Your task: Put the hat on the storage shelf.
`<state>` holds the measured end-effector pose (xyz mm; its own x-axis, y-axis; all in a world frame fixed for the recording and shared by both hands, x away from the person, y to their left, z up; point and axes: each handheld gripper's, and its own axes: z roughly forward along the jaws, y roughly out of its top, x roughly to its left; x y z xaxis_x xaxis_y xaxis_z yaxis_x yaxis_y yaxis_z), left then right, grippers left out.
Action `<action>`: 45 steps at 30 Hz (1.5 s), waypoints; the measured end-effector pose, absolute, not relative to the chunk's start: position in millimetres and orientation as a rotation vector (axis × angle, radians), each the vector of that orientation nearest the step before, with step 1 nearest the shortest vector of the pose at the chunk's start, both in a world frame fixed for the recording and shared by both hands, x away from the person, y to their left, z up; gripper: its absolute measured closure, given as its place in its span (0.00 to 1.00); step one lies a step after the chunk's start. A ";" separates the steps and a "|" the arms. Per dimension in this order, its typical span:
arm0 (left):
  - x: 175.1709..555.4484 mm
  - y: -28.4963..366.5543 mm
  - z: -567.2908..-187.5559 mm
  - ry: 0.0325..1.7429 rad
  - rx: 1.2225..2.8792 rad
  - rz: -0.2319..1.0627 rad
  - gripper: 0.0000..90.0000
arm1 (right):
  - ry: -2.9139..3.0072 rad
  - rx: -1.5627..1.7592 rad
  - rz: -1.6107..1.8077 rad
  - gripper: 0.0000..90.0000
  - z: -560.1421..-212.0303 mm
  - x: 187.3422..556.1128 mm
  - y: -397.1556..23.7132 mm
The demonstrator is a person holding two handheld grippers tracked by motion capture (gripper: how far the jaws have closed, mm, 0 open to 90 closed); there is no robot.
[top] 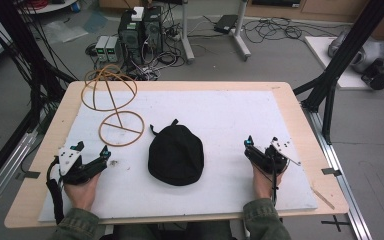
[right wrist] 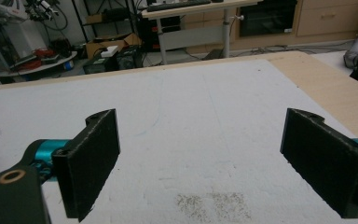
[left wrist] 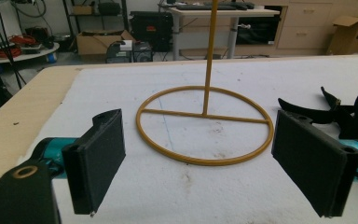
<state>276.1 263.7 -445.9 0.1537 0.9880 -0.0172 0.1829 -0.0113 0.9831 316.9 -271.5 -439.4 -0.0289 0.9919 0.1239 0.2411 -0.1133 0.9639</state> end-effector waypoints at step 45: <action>273.8 259.1 -444.8 1.203 1.435 1.037 0.19 | 1.657 1.307 1.458 0.12 -422.8 327.8 -204.2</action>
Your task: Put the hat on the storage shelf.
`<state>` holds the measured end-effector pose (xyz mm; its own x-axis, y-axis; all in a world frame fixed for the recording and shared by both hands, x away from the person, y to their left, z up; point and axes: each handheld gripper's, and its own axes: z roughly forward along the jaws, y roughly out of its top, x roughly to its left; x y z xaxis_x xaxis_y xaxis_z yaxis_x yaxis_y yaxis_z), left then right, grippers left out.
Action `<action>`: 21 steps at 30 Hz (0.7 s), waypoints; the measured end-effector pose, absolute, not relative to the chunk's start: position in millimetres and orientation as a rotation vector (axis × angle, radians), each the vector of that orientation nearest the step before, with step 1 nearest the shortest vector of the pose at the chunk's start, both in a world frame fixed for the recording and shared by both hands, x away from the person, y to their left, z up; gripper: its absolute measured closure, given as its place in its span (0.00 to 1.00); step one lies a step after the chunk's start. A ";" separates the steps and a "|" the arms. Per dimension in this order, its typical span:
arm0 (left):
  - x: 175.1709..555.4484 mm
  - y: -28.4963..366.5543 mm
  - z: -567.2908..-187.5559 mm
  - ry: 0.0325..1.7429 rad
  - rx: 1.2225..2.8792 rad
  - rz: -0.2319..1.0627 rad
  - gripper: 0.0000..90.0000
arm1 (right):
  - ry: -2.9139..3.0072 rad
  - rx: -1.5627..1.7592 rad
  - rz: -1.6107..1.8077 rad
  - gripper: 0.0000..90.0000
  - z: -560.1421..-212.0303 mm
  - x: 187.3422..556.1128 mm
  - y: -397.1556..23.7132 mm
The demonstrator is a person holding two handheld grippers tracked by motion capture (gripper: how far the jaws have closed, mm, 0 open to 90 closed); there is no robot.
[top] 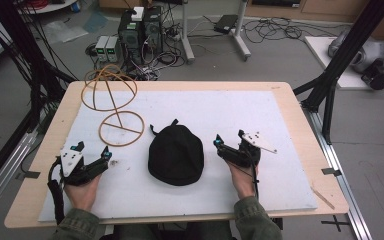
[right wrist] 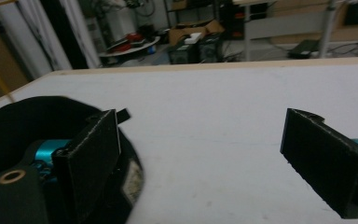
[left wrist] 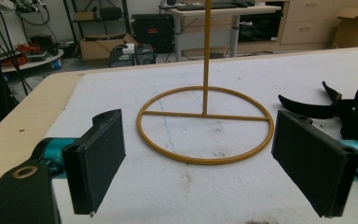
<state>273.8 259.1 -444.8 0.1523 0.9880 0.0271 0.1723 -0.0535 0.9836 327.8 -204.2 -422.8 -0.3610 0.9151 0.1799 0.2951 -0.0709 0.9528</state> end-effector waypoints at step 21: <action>274.1 260.0 -445.6 1.209 1.447 1.029 0.20 | 2.077 1.126 1.558 0.13 -420.1 320.2 -138.1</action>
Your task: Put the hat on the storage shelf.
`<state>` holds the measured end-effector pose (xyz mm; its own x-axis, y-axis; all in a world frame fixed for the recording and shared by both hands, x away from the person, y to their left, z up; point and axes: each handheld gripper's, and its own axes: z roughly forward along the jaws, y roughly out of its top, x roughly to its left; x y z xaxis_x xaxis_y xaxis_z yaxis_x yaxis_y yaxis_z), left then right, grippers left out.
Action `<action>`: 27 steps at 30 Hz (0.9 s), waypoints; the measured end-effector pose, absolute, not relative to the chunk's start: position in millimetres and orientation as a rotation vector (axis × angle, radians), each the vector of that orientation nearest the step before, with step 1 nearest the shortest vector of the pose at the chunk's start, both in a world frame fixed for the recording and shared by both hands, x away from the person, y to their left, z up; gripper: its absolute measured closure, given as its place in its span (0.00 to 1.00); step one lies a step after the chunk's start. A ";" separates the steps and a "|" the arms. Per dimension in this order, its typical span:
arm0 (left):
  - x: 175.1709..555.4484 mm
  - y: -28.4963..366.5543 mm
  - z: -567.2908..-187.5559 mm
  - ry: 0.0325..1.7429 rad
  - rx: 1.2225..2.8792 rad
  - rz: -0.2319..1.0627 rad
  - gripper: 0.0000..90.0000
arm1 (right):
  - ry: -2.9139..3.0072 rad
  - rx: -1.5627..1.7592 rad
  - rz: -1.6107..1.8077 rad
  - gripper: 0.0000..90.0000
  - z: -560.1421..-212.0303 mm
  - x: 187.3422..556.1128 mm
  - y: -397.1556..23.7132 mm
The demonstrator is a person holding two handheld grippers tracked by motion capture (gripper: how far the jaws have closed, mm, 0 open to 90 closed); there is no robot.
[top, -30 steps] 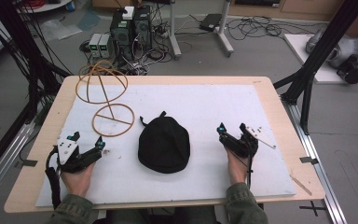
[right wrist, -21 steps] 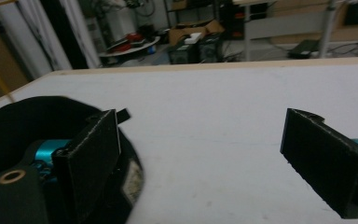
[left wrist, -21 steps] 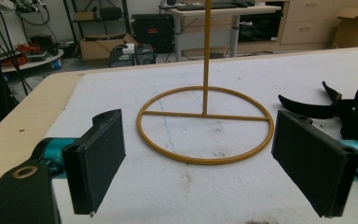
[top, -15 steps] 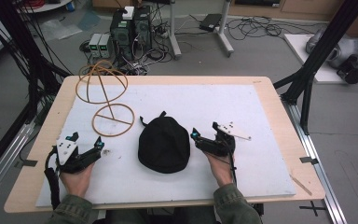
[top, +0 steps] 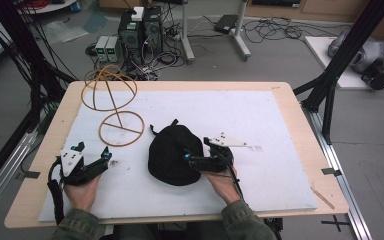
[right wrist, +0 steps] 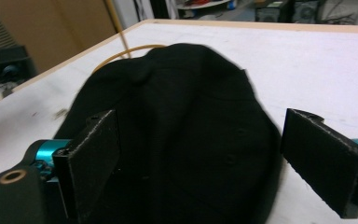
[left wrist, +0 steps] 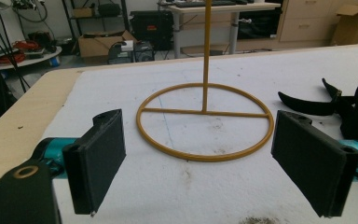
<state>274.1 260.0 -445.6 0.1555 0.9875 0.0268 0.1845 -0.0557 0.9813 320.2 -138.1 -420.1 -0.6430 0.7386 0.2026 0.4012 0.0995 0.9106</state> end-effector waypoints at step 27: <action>274.9 262.2 -446.5 1.234 1.443 0.998 0.20 | 2.321 1.084 1.428 0.96 -425.7 316.8 -121.1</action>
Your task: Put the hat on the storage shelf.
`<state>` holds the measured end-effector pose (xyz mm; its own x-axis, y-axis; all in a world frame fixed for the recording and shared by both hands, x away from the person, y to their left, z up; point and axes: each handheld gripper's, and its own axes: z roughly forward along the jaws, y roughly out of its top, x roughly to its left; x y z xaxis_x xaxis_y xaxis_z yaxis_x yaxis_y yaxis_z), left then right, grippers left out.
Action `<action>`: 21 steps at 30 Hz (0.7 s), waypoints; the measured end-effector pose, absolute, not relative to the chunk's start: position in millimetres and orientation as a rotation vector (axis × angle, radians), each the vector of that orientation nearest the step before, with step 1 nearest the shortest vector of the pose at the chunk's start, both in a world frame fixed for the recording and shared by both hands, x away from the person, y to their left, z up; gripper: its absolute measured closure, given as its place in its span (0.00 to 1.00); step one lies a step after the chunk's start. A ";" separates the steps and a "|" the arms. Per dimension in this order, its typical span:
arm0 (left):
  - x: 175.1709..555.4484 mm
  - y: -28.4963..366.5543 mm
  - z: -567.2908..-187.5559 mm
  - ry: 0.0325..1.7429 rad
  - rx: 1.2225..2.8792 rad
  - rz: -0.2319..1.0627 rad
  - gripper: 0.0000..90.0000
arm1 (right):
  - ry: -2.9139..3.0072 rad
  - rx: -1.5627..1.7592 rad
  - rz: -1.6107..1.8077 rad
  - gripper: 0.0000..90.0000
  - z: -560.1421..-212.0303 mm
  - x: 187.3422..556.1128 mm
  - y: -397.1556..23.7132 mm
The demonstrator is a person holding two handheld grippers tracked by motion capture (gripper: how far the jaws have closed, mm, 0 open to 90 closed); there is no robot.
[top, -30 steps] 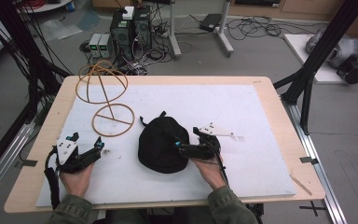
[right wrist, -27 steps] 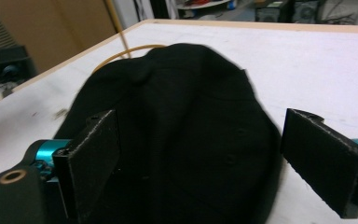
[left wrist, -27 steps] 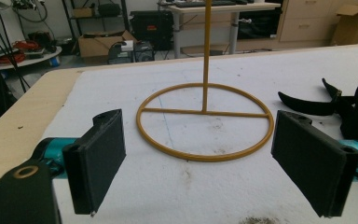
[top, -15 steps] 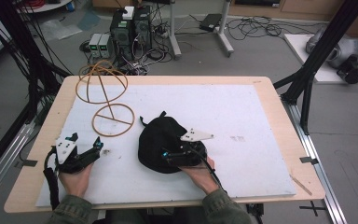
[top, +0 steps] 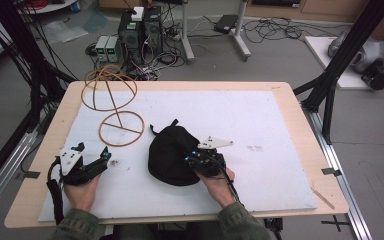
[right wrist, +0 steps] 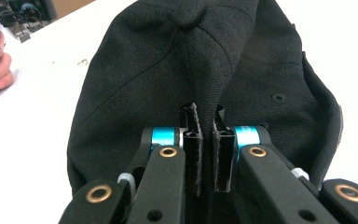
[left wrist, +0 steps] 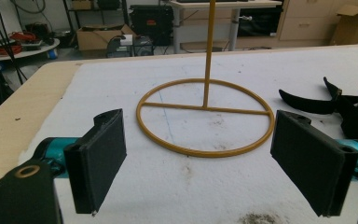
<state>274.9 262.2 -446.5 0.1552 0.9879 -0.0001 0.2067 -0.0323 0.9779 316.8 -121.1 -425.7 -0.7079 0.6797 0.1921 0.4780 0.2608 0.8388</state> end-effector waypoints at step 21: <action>274.2 262.2 -446.7 1.234 1.437 0.982 0.20 | 2.175 1.022 1.619 0.97 -405.3 308.0 -129.4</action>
